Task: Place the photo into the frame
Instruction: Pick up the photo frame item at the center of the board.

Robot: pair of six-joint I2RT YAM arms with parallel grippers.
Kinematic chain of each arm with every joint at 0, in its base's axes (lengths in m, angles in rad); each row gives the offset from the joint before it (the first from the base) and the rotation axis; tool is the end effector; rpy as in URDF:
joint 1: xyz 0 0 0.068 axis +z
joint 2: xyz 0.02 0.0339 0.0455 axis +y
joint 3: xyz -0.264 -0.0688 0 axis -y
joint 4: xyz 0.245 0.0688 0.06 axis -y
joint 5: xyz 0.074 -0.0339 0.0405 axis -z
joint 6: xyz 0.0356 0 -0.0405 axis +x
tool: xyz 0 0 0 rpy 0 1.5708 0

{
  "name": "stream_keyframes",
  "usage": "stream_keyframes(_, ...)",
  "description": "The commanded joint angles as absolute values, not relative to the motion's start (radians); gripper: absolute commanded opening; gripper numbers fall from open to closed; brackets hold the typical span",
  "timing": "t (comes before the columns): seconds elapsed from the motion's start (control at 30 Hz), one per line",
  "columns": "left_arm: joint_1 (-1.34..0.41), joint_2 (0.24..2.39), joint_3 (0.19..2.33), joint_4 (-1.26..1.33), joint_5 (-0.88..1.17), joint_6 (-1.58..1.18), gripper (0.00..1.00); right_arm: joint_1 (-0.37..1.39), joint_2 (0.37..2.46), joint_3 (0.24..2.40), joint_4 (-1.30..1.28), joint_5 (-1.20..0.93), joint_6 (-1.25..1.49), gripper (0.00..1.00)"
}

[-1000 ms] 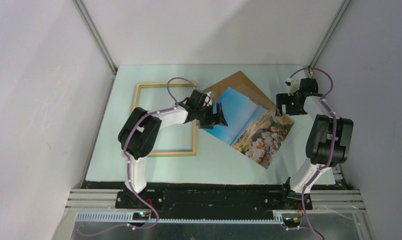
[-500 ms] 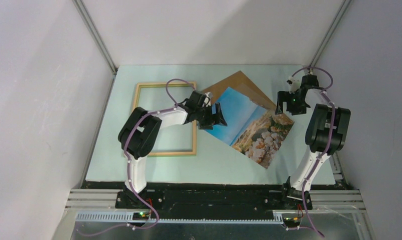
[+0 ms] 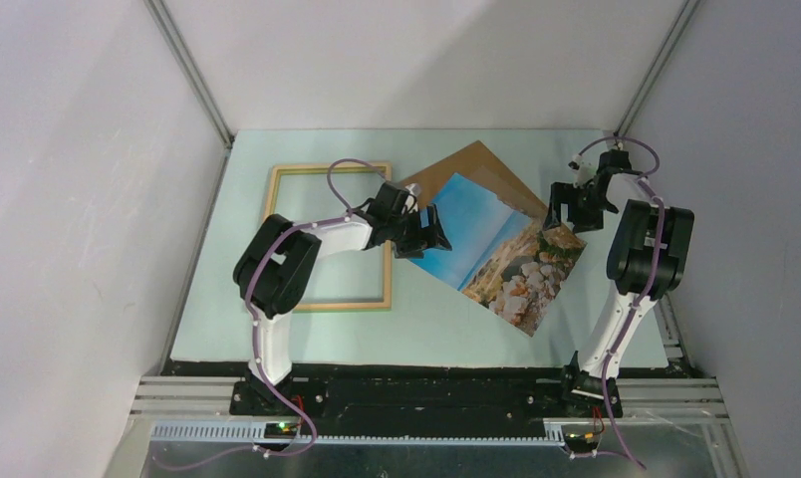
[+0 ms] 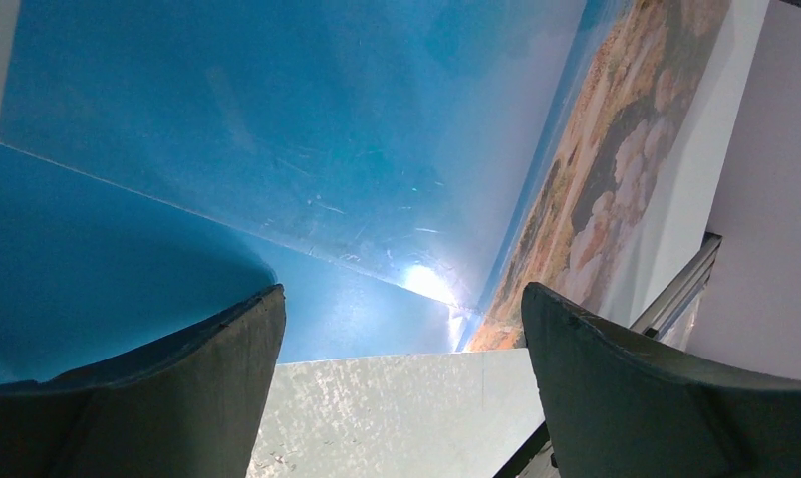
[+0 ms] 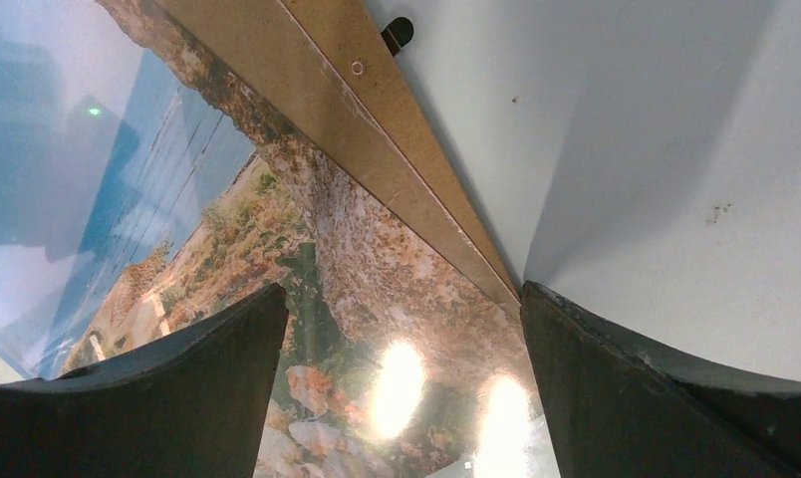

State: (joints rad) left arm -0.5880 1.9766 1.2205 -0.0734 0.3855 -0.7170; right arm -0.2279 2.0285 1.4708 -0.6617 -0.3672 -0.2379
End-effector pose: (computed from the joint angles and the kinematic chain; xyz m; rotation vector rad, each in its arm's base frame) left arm 0.3386 -0.2418 0.1527 0.0291 2.6008 -1.0141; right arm 0.4054 -0.0809 0.1709 -0.1023 2.6930 0.3763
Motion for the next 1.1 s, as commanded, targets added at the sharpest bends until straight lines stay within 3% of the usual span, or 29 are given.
stream_keyframes(0.0, -0.571, 1.962, 1.187, -0.1, 0.316, -0.716, 0.95, -0.229, 2.034, 1.49, -0.698, -0.429, -0.231, 0.9)
stream_keyframes(0.47, -0.555, 1.932, 1.092, -0.028, 0.279, -0.77, 0.95, -0.199, 2.011, 1.453, -0.702, -0.438, -0.231, 0.87)
stream_keyframes(1.07, -0.548, 1.93, 0.915, 0.36, 0.293, -0.909, 0.95, -0.173, 1.967, 1.355, -0.676, -0.453, -0.161, 0.83)
